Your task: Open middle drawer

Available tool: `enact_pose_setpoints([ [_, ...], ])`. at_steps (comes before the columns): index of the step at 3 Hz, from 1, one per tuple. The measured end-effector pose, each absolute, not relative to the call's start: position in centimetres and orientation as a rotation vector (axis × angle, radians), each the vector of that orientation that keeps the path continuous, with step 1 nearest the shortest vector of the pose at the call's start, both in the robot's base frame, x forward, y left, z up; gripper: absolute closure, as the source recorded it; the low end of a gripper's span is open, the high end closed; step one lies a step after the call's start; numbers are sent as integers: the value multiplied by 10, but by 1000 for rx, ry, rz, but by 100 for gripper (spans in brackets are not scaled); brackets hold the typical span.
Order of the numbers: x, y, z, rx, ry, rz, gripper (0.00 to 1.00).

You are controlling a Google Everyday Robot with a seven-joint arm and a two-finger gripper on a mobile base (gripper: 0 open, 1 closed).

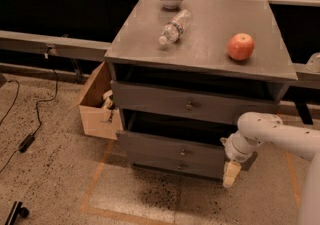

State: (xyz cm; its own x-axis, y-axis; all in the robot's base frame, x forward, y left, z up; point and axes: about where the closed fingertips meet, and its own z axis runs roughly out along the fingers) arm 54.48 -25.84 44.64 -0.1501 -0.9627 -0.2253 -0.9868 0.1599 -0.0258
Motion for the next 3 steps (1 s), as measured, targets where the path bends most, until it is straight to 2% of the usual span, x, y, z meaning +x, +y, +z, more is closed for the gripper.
enact_pose_setpoints([
  [1, 551, -263, 438, -1928, 2241, 177, 18],
  [3, 549, -274, 447, -1960, 2252, 136, 63],
])
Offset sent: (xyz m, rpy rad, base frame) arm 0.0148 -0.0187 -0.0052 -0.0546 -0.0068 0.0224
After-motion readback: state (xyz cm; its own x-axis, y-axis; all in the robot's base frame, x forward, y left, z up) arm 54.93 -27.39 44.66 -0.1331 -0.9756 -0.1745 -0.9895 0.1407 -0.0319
